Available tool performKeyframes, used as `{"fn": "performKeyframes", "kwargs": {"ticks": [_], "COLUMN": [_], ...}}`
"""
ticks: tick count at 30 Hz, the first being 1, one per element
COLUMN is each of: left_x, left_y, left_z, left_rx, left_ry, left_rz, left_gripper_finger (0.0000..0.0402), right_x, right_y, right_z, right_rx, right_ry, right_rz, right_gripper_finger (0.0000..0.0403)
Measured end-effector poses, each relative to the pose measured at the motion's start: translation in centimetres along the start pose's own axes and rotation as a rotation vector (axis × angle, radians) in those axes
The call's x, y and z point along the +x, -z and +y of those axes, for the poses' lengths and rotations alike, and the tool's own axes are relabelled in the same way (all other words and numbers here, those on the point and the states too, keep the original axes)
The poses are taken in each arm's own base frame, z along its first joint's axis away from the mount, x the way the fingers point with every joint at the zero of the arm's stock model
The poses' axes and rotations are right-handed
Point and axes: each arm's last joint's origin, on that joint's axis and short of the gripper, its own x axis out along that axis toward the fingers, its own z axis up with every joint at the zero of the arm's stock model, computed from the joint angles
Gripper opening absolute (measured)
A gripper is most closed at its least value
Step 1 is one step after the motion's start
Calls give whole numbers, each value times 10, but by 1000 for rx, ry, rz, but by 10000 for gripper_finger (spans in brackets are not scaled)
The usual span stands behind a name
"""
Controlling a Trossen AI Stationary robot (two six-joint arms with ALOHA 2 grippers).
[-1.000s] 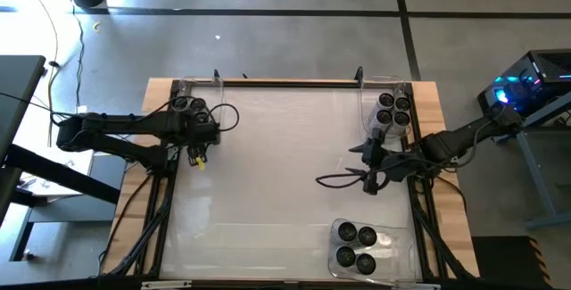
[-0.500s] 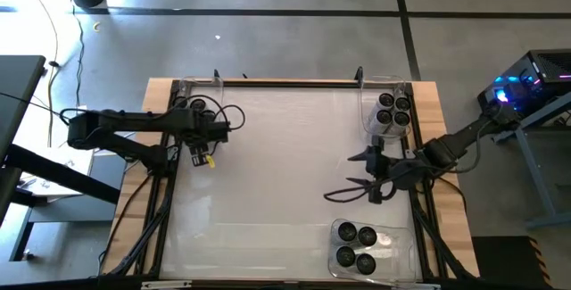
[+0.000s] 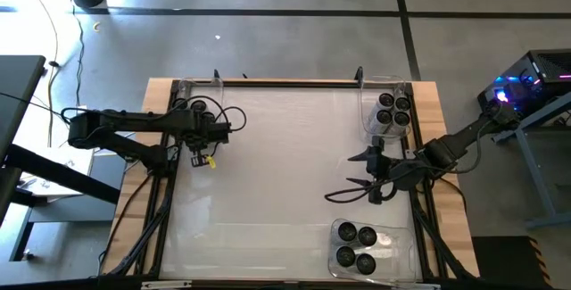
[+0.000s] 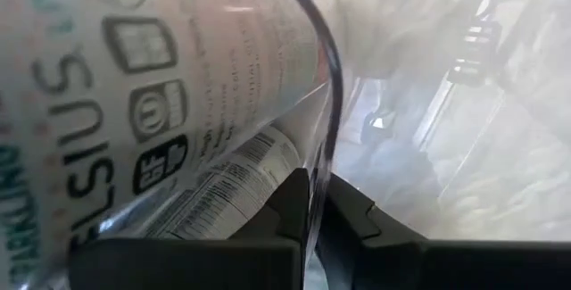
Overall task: Sort soda cans
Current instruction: Move the transparent bins to the top center of the table
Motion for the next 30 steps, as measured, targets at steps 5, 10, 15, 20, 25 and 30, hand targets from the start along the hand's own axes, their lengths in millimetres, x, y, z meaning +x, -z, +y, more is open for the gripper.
{"fn": "performKeyframes", "kwargs": {"ticks": [5, 10, 15, 20, 25, 30], "left_x": [-3, -6, -10, -19, -24, -19], "left_y": [-2, -3, -8, -16, -28, -40], "left_z": [-9, -18, -28, -35, -42, -50], "left_rx": [76, 112, 134, 138, 175, 238], "left_ry": [23, 36, 60, 94, 122, 102], "left_rz": [-38, -77, -157, -247, -318, -330], "left_gripper_finger": [4, 2, 1, 1, 1, 1], "right_x": [0, 0, 0, 0, 0, 0], "right_y": [-1, -2, -2, -3, -6, -8], "right_z": [0, 0, 1, 1, 1, 2], "right_rx": [2, 3, 5, -2, -4, -2], "right_ry": [-4, -4, -5, -7, -10, -15], "right_rz": [-14, -15, -18, -32, -53, -69], "right_gripper_finger": [258, 258, 258, 258, 258, 258]}}
